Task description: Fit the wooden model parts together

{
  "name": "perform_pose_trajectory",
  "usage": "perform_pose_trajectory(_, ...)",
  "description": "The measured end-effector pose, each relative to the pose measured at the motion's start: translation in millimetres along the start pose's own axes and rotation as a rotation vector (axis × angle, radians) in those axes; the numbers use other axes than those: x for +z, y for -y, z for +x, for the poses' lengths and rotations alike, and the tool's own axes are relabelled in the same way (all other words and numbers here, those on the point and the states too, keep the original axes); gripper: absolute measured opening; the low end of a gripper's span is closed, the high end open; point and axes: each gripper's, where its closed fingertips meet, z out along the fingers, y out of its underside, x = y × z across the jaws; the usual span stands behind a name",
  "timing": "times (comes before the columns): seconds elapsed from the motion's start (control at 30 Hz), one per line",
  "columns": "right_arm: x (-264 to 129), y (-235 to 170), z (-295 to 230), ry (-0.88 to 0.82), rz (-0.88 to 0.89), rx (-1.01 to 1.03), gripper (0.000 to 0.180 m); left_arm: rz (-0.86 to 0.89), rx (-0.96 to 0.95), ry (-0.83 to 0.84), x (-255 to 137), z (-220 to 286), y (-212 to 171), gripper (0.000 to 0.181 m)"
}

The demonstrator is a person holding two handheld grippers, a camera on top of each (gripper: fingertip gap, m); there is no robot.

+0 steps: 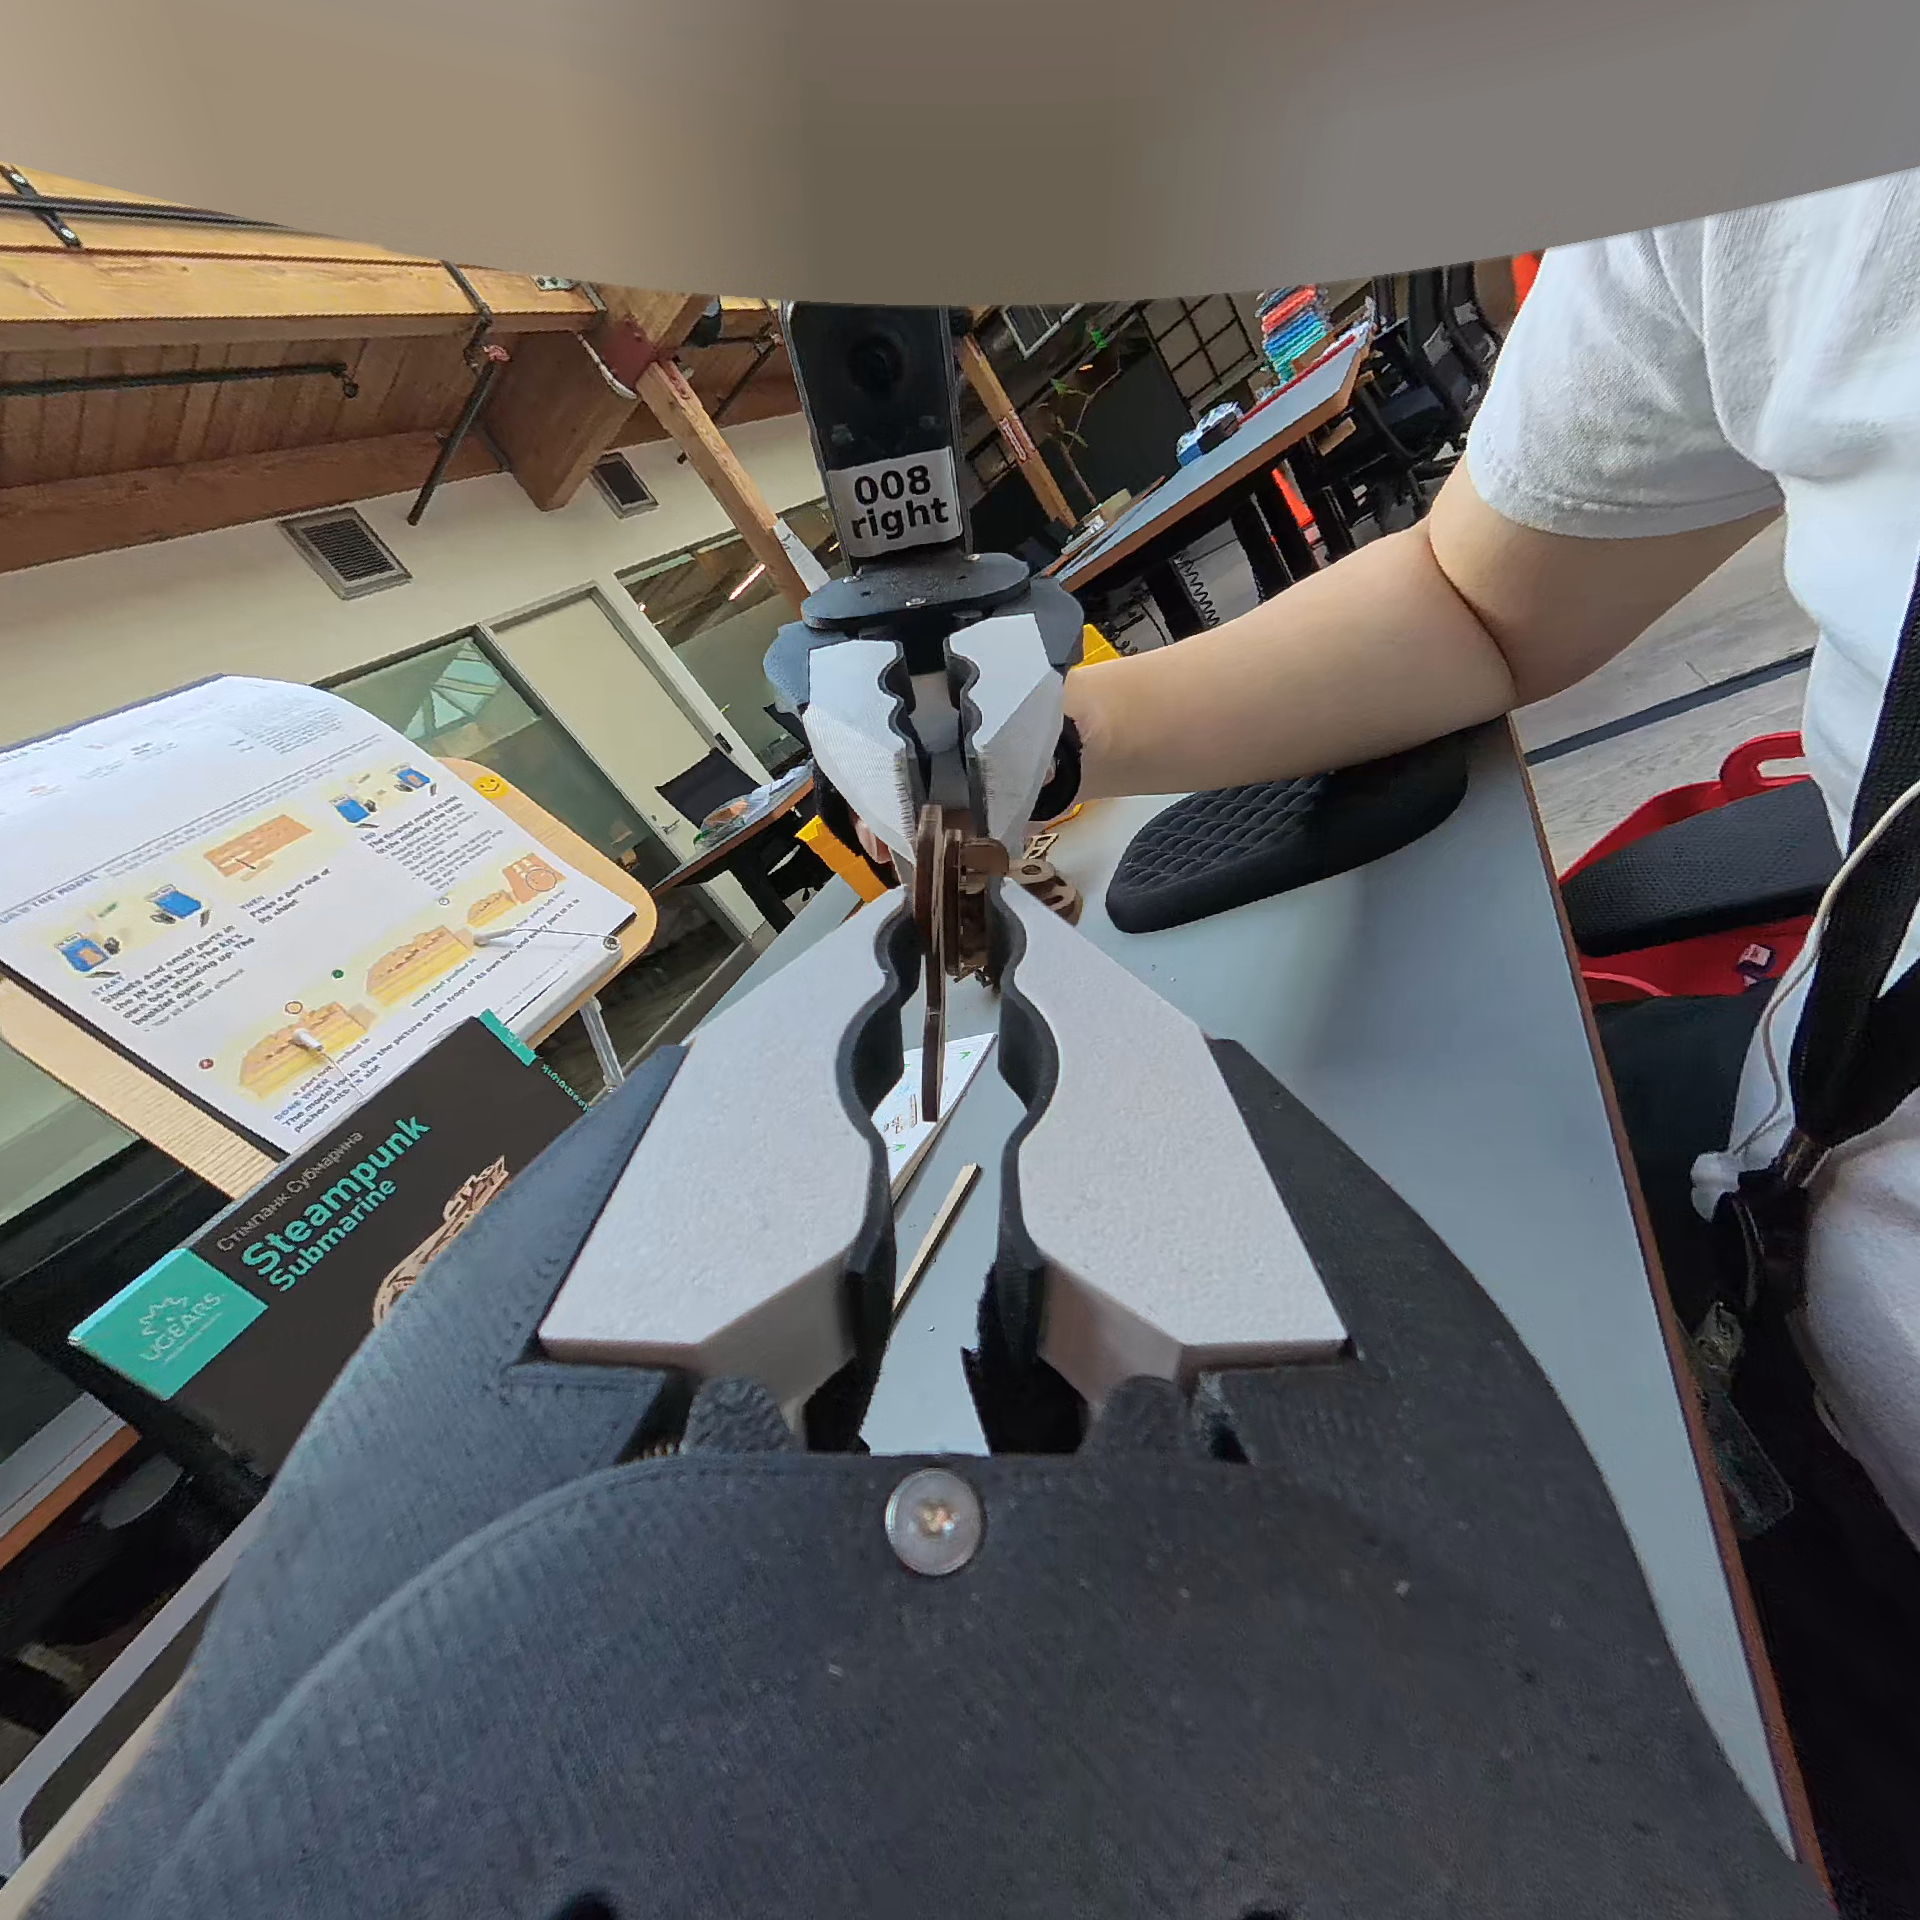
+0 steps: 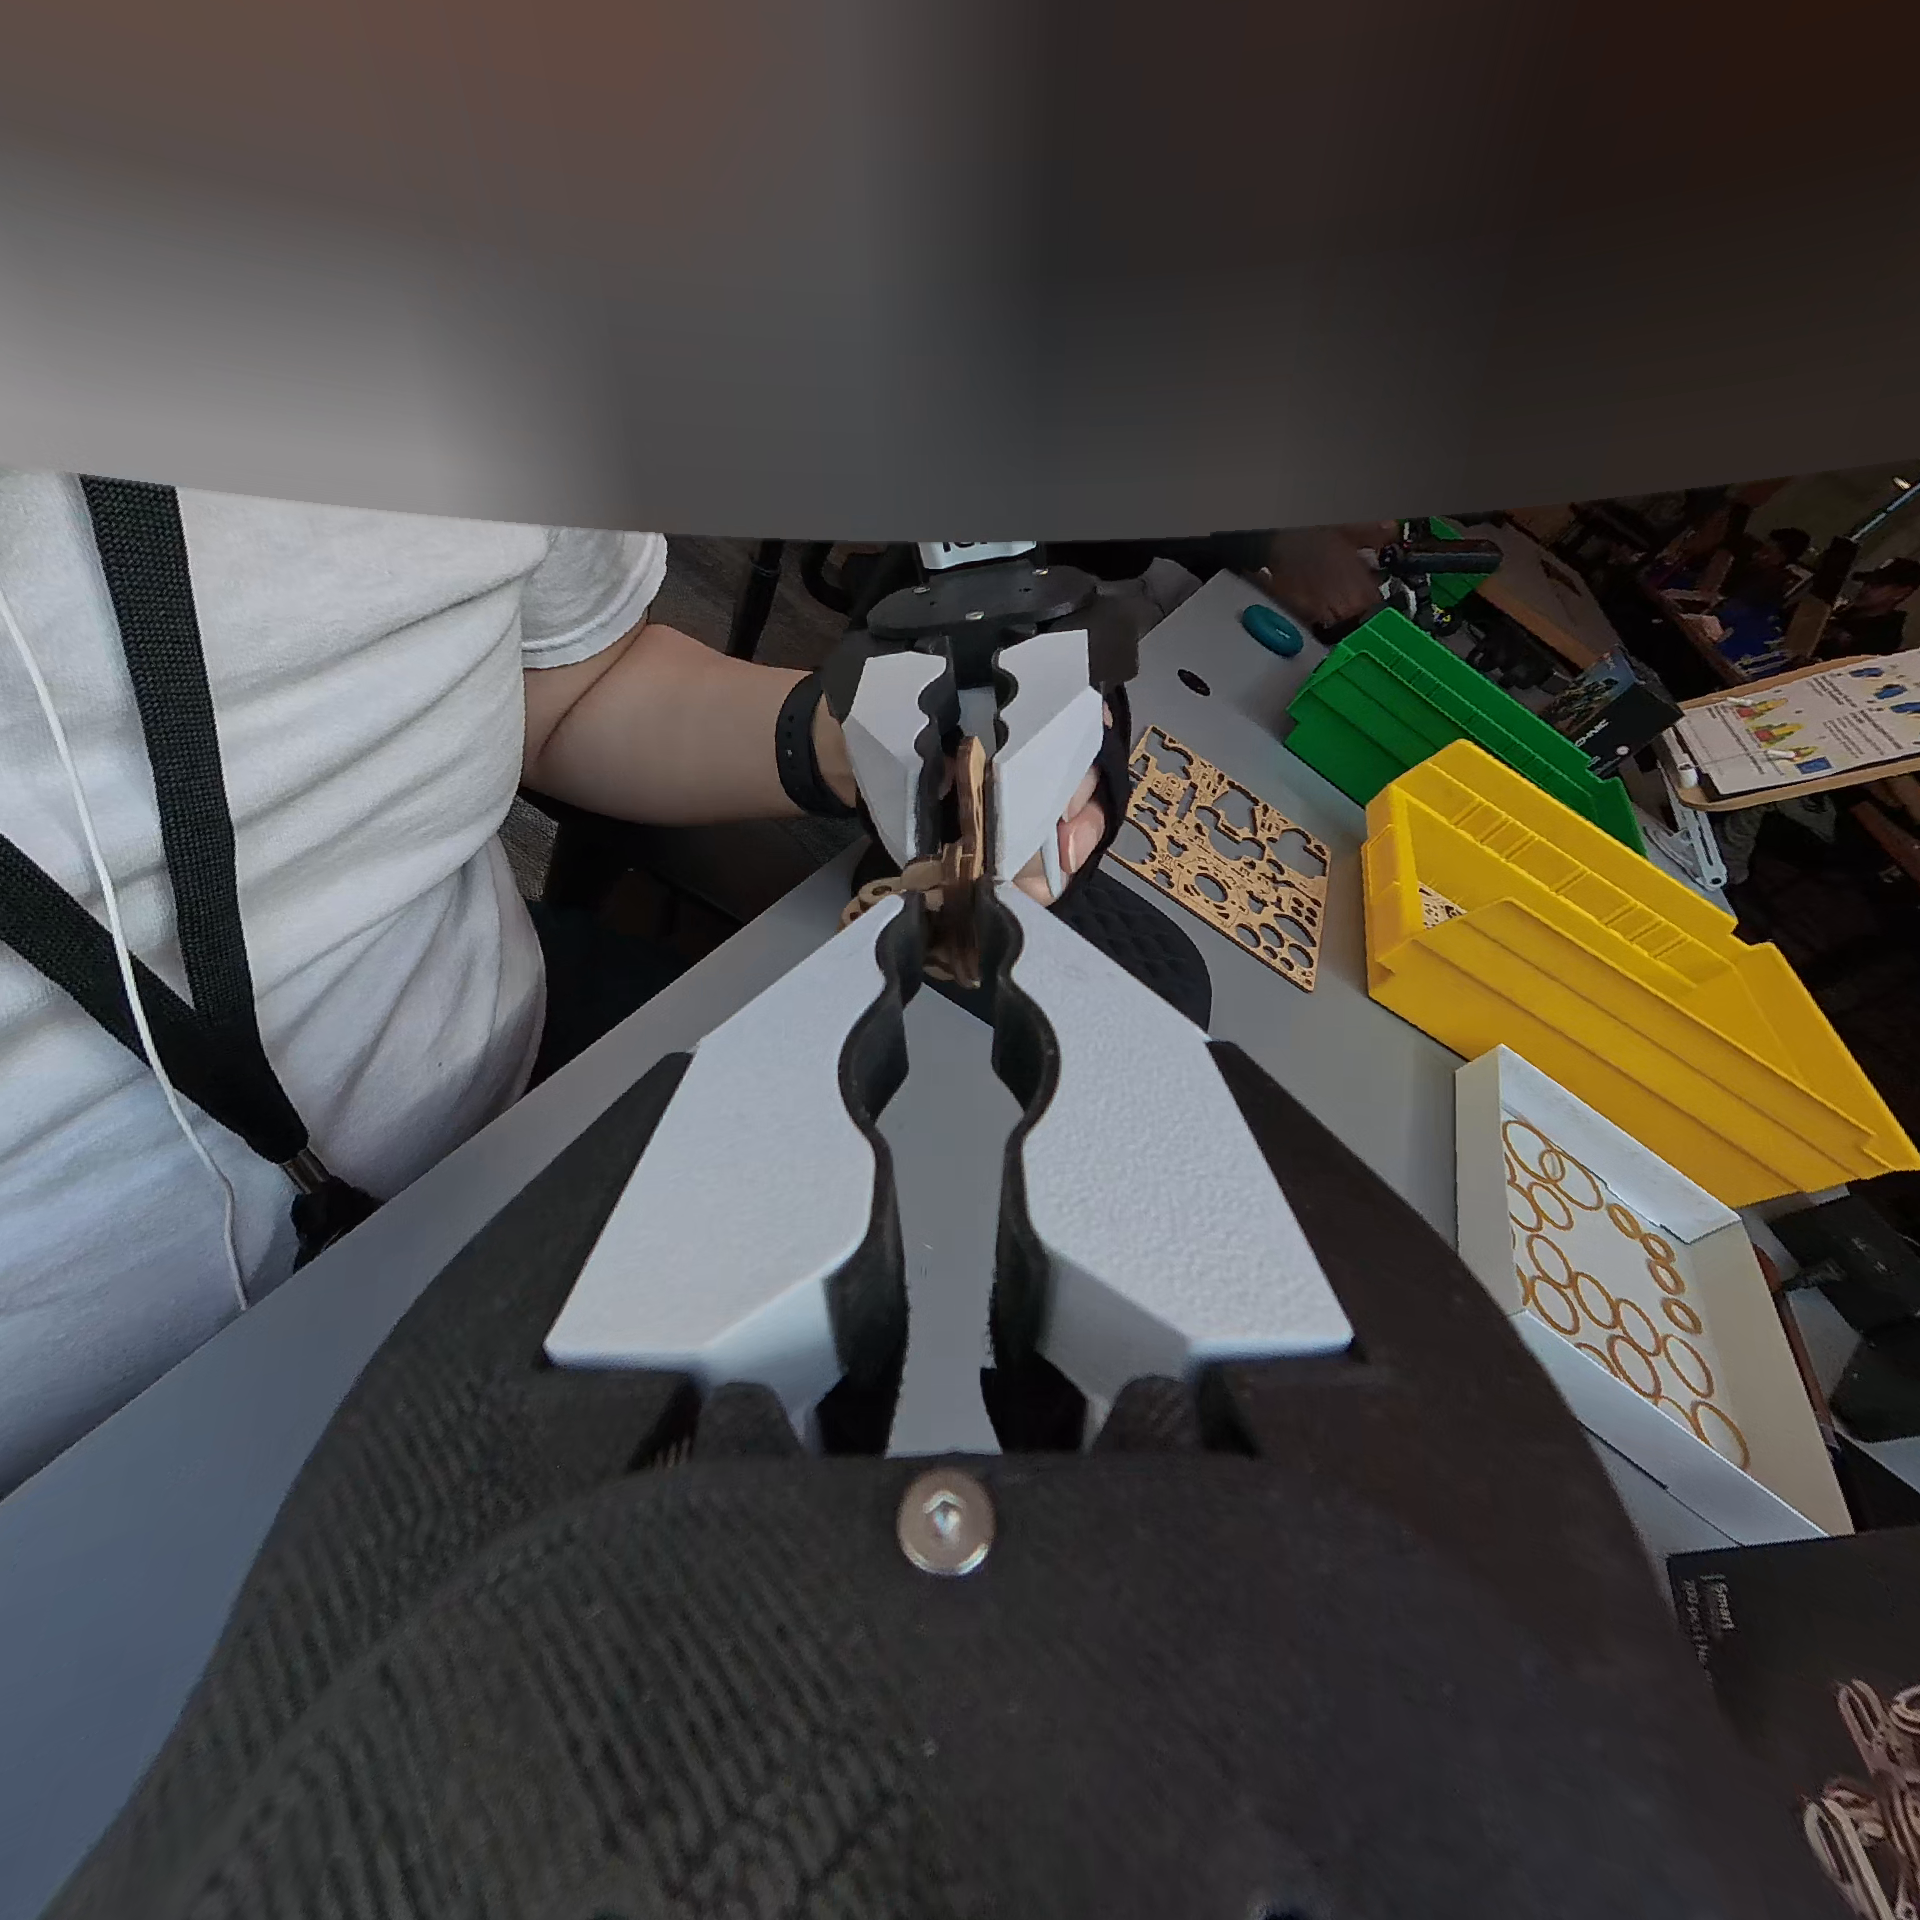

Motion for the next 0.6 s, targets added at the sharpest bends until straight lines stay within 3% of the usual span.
perform_pose_trajectory(0.27,-1.3,1.5,6.7,-0.026,0.069,0.096,0.009,0.005,0.018,0.046,-1.5,-5.4,0.8,0.007)
perform_pose_trajectory(0.6,-1.4,0.1,5.3,-0.042,0.044,0.056,0.009,-0.01,-0.026,0.041,-2.2,-4.1,1.3,0.008)
